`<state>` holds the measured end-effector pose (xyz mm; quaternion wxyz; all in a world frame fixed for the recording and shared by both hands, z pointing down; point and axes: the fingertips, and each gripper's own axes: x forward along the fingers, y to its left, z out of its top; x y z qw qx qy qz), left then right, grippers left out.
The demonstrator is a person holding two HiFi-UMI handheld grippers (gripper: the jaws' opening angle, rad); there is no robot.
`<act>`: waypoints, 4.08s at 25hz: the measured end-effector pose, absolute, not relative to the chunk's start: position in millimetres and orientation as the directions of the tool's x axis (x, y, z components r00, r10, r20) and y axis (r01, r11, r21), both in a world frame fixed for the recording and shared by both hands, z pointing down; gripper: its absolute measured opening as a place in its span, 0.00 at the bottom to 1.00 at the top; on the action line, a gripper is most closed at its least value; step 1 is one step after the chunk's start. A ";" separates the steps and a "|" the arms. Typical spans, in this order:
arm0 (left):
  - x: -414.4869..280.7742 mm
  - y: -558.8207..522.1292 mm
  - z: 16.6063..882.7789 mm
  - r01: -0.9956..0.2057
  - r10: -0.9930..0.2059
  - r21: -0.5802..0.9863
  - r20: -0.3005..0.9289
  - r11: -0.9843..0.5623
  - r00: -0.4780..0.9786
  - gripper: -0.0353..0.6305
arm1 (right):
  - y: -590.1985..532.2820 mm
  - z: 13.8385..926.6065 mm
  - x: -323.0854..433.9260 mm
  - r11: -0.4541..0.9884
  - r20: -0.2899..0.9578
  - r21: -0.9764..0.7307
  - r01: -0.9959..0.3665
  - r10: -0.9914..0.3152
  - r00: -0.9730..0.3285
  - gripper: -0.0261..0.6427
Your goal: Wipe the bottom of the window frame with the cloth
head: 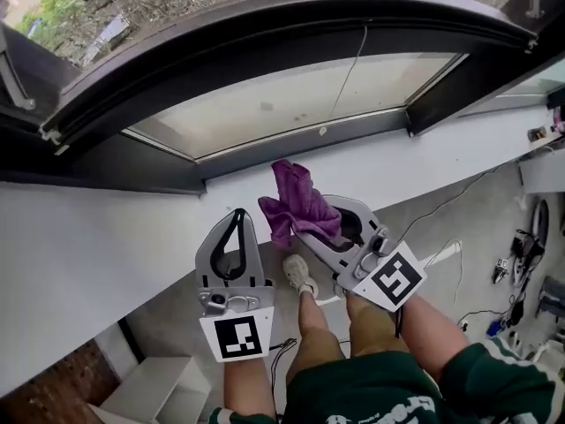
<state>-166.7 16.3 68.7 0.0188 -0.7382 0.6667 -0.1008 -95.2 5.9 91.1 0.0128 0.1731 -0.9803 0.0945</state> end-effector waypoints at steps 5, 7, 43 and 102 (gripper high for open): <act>-167.9 8.9 122.9 -0.983 -0.981 -0.179 0.192 -0.042 0.007 0.06 | -3.4 141.7 -86.1 0.932 0.076 -0.199 -0.301 -0.292 -0.953 0.23; -164.5 10.4 134.2 -0.988 -0.981 -0.157 0.192 -0.010 -0.021 0.06 | 0.2 160.9 -80.4 0.938 0.089 -0.209 -0.277 -0.264 -0.960 0.23; -329.8 13.5 362.9 -0.999 -0.989 -0.036 0.145 -0.030 0.025 0.06 | 8.8 414.5 -259.4 0.892 0.200 -0.234 -0.387 -0.345 -0.917 0.23; -346.7 7.7 512.2 -0.996 -0.917 -0.024 0.390 0.088 -0.090 0.06 | -11.9 604.0 -327.0 0.927 0.551 -0.204 -0.315 -0.158 -0.820 0.23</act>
